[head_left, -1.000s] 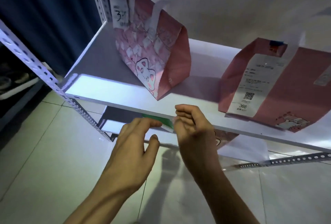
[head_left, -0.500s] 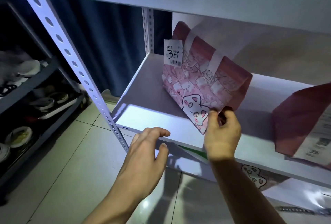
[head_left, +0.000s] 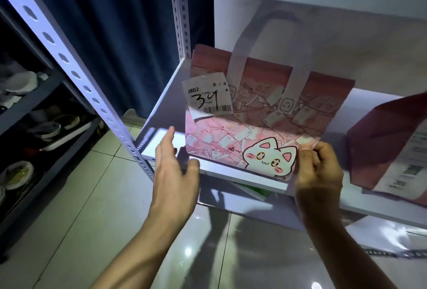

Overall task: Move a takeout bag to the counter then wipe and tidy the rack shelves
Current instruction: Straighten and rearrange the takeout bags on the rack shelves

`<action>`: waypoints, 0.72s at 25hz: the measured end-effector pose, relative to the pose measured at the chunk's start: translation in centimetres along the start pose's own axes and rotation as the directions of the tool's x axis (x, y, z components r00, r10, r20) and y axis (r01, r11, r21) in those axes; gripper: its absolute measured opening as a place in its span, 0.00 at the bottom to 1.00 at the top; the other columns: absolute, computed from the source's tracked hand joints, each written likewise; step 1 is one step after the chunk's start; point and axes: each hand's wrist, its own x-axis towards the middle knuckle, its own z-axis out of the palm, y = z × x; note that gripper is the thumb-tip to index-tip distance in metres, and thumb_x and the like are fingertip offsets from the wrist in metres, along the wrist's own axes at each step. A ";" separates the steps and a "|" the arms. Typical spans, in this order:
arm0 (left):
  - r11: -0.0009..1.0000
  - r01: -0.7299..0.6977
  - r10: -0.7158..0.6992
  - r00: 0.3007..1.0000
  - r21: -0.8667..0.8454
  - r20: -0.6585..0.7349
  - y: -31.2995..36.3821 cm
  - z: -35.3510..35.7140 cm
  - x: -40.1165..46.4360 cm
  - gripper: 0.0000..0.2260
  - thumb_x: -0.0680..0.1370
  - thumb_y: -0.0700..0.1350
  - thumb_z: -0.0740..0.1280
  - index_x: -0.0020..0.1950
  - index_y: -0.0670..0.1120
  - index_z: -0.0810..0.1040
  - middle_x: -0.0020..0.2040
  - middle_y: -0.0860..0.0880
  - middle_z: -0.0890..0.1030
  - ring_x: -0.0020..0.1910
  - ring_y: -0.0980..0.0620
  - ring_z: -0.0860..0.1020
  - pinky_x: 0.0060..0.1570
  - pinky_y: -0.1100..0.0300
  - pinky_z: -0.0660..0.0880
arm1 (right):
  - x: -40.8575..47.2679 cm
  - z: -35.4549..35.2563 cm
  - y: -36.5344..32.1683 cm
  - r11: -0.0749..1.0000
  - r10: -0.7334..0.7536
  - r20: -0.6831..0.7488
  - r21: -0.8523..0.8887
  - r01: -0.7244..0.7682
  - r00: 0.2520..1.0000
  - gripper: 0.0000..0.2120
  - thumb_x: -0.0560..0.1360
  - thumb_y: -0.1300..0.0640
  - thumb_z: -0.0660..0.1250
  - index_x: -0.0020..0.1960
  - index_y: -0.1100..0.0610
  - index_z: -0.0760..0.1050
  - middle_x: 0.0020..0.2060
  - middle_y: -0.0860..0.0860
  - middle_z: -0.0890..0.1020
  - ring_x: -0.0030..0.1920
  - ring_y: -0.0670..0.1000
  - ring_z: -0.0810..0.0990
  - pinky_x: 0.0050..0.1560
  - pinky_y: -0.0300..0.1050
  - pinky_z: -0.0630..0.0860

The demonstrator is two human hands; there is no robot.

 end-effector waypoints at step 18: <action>0.978 0.016 -0.010 0.999 -0.206 0.034 0.8 -0.7 -7.3 0.27 0.78 0.34 0.64 0.69 0.62 0.70 0.63 0.56 0.77 0.61 0.60 0.75 0.57 0.56 0.75 | -5.4 -4.7 -3.7 0.973 0.221 -0.141 -0.041 -0.229 0.965 0.09 0.84 0.58 0.59 0.52 0.47 0.76 0.40 0.37 0.85 0.38 0.45 0.86 0.27 0.40 0.79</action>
